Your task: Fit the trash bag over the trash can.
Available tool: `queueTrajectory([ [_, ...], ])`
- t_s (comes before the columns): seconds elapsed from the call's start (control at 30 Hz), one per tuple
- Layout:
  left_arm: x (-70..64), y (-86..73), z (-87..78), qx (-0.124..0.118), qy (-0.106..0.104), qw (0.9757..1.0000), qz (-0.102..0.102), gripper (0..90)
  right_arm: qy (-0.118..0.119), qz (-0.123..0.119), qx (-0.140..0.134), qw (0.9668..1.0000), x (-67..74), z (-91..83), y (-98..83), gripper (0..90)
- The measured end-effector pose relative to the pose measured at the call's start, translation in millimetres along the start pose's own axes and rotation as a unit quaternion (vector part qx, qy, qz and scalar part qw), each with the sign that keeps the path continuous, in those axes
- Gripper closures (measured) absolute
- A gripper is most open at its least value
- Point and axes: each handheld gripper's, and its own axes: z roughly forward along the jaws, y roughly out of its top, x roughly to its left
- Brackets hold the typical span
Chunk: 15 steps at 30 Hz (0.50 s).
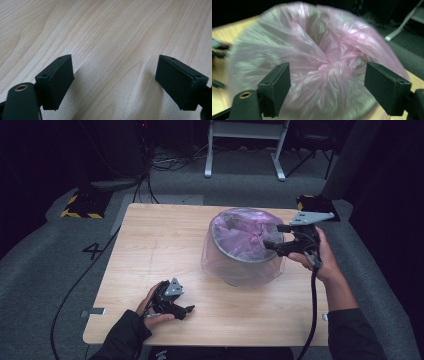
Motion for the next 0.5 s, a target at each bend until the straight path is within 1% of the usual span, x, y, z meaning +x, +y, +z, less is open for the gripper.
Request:
queueTrajectory([
  [0.03, 0.0, 0.0, 0.0, 0.000, 0.000, 1.0000, 0.000, 14.6, -0.001, -0.002, -0.009, 1.0000, 1.4, -6.8, -3.2, 20.1],
  [0.07, 0.0, 0.0, 0.0, 0.000, 0.000, 1.0000, 0.000, 14.6, -0.008, -0.007, -0.017, 0.9998, 2.9, -13.5, -7.1, 19.5],
  [0.1, 0.0, 0.0, 0.0, 0.000, 0.000, 1.0000, 0.000, 14.6, -0.008, -0.008, -0.024, 0.9996, 4.3, -18.9, -10.9, 19.1],
  [0.13, 0.0, 0.0, 0.0, 0.000, 0.000, 1.0000, 0.000, 14.6, -0.003, -0.010, -0.037, 0.9993, 6.6, -27.5, -18.1, 18.9],
  [0.2, 0.0, 0.0, 0.0, 0.000, 0.000, 1.0000, 0.000, 14.6, -0.019, -0.018, -0.046, 0.9986, 11.0, -39.7, -31.4, 19.1],
  [0.3, 0.0, 0.0, 0.0, 0.000, 0.000, 1.0000, 0.000, 14.6, -0.034, -0.027, -0.045, 0.9981, 15.8, -51.8, -52.4, 19.1],
  [0.37, 0.0, 0.0, 0.0, 0.000, 0.000, 1.0000, 0.000, 14.6, -0.037, -0.031, -0.040, 0.9980, 17.7, -56.7, -65.7, 19.0],
  [0.4, 0.0, 0.0, 0.0, 0.000, 0.000, 1.0000, 0.000, 14.6, -0.040, -0.030, -0.039, 0.9980, 18.2, -58.4, -70.9, 19.0],
  [0.5, 0.0, 0.0, 0.0, 0.000, 0.000, 1.0000, 0.000, 14.6, -0.049, -0.019, -0.033, 0.9981, 21.1, -59.3, -95.8, 19.1],
])
